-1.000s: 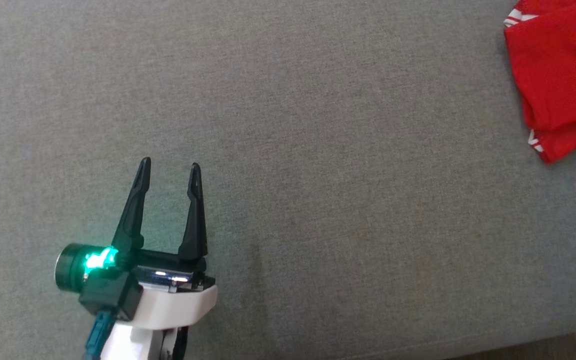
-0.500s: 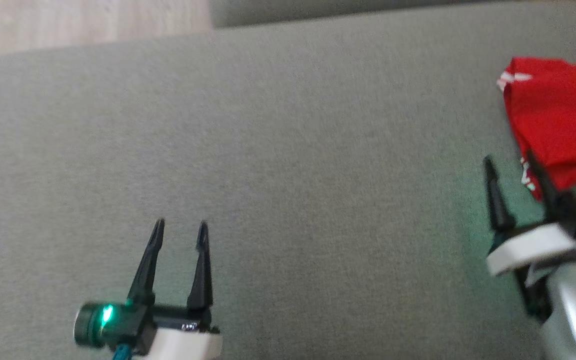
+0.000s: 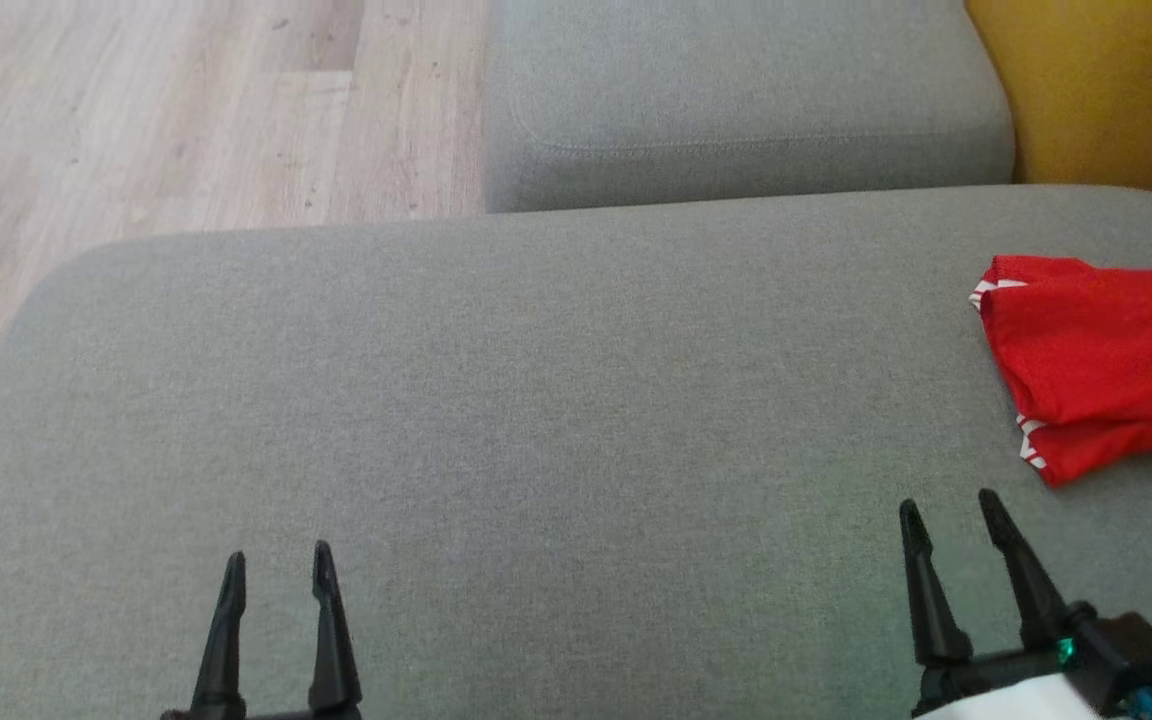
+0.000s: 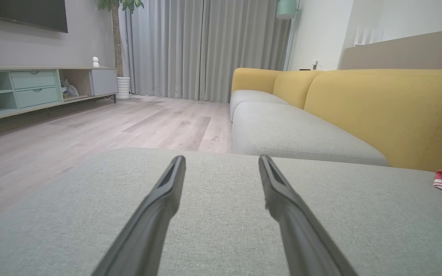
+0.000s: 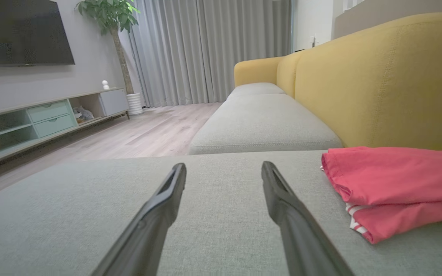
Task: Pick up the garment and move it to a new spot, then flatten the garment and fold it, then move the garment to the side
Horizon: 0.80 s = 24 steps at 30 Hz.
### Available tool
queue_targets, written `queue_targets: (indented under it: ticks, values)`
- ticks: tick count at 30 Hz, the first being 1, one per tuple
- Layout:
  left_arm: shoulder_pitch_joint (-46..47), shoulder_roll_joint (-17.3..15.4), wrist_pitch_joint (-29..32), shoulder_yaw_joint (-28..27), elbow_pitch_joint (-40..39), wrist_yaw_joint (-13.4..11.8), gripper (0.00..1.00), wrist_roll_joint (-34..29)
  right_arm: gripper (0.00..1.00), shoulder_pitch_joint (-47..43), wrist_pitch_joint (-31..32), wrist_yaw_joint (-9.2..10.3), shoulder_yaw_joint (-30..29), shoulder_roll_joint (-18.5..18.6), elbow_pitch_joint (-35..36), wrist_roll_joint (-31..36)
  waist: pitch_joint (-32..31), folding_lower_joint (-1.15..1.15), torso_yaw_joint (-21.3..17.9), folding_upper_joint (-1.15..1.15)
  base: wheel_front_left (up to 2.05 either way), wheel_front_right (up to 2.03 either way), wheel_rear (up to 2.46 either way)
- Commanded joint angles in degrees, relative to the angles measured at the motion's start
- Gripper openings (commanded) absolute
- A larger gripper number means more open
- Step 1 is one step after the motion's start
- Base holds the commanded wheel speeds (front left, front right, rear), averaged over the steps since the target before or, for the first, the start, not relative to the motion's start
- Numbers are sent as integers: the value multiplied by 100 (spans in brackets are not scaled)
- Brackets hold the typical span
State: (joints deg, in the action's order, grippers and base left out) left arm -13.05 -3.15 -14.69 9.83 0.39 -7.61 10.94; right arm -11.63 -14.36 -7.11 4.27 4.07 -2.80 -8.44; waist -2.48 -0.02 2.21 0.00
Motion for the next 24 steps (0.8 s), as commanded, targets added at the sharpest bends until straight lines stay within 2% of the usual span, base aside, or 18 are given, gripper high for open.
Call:
queue_targets:
  ticks: [1, 14, 15, 19, 24]
  values:
    - [130, 27, -30, -215, -213, -25, 100, -42, 100, 191, -63, -37, 124, 22, 223, 88, -34, 2, -8, 0, 0, 0, 0]
    - [72, 27, -30, -219, -180, 96, 100, 6, 100, 190, -63, -37, 59, -78, 258, 96, -97, 2, 26, 0, 0, 0, 0]
    - [-111, -5, 0, -52, -27, 103, 0, 5, 0, -59, 0, 0, -57, -116, 44, 93, -99, 2, 26, 0, 0, 0, 0]
    - [-170, -3, 2, -40, 310, 108, 0, 13, 0, -131, 12, 1, -43, -129, -291, 82, -100, 2, 28, 0, 0, 0, 0]
    - [-109, -27, 65, -79, 343, 154, 0, 412, 0, -70, 81, -1, -55, -106, -342, -331, -82, 2, 16, 0, 0, 0, 0]
